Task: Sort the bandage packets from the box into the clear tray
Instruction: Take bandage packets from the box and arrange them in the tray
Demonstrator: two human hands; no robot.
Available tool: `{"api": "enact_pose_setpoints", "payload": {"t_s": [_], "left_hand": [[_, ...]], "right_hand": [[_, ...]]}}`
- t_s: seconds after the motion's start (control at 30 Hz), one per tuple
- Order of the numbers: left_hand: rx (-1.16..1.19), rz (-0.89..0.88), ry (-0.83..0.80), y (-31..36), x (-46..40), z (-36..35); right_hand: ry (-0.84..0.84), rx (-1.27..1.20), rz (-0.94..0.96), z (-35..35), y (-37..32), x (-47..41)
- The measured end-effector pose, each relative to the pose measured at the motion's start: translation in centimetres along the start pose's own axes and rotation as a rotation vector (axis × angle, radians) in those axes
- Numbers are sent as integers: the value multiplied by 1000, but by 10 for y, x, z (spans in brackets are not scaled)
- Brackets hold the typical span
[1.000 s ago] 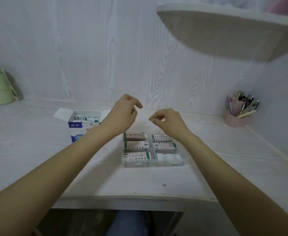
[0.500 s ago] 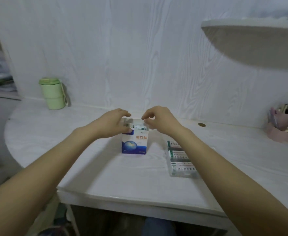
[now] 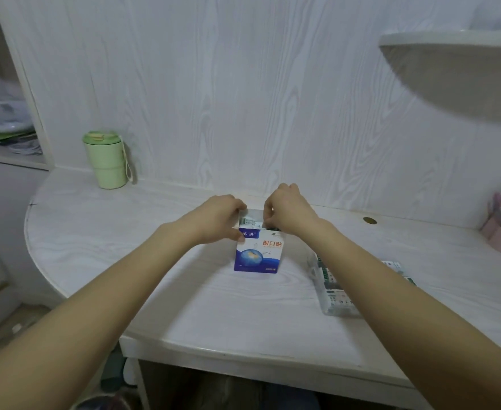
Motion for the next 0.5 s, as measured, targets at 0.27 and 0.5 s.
{"api": "enact_pose_setpoints", "payload": {"t_s": [0.27,0.5], "left_hand": [[15,1,-5,0,0,-1],[53,10,-15,1,0,0]], "right_hand": [[-7,-20,29,-1,-2,0],[66,-209,-12,12,9,3]]}}
Point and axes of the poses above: each hand's wrist, its own x-axis away from the middle knuckle, its own z-axis out of the back of the hand, y = z × x, the point moved 8 cm from there along -x, towards the middle knuckle, and after that the axes turned 8 degrees about z, right-handed, at the moved point
